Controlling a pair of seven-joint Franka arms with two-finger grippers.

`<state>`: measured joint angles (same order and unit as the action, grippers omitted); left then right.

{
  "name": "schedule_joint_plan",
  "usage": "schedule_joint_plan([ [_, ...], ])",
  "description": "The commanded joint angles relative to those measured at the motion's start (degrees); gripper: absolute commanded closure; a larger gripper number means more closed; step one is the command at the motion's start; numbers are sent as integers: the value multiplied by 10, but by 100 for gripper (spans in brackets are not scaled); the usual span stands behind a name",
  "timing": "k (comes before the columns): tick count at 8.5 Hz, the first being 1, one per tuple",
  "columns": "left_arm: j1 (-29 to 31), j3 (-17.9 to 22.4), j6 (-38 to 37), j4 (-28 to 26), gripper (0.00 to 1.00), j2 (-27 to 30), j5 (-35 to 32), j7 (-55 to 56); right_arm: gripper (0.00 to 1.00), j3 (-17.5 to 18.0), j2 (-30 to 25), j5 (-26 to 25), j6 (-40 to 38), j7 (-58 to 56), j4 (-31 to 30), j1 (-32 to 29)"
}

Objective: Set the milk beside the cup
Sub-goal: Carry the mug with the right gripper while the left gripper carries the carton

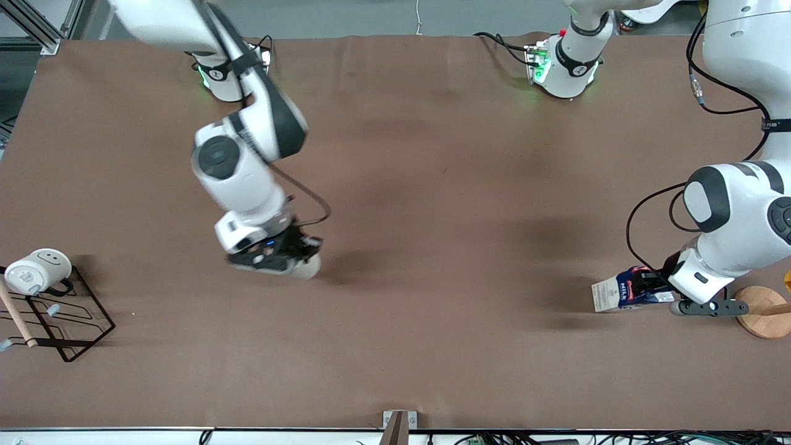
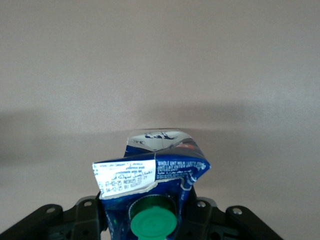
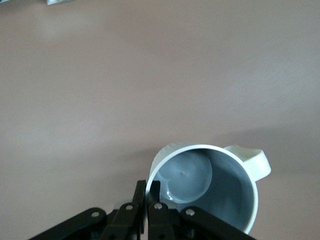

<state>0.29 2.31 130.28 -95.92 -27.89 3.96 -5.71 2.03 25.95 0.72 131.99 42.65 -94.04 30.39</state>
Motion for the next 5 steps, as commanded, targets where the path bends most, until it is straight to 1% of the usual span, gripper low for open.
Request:
schedule_joint_plan([
  [1, 2, -3, 1, 7, 55, -1, 12, -15, 100, -11, 93, -43, 1, 87, 90, 61],
  [2, 1, -3, 1, 9, 55, 0, 12, -15, 100, -10, 133, -51, 0, 115, 132, 82],
  [4, -4, -4, -3, 23, 55, 6, 11, -11, 100, -9, 176, -50, 4, 117, 162, 103],
  [5, -5, -13, -7, 32, 55, 8, 13, -7, 99, -9, 183, -49, 5, 117, 163, 105],
])
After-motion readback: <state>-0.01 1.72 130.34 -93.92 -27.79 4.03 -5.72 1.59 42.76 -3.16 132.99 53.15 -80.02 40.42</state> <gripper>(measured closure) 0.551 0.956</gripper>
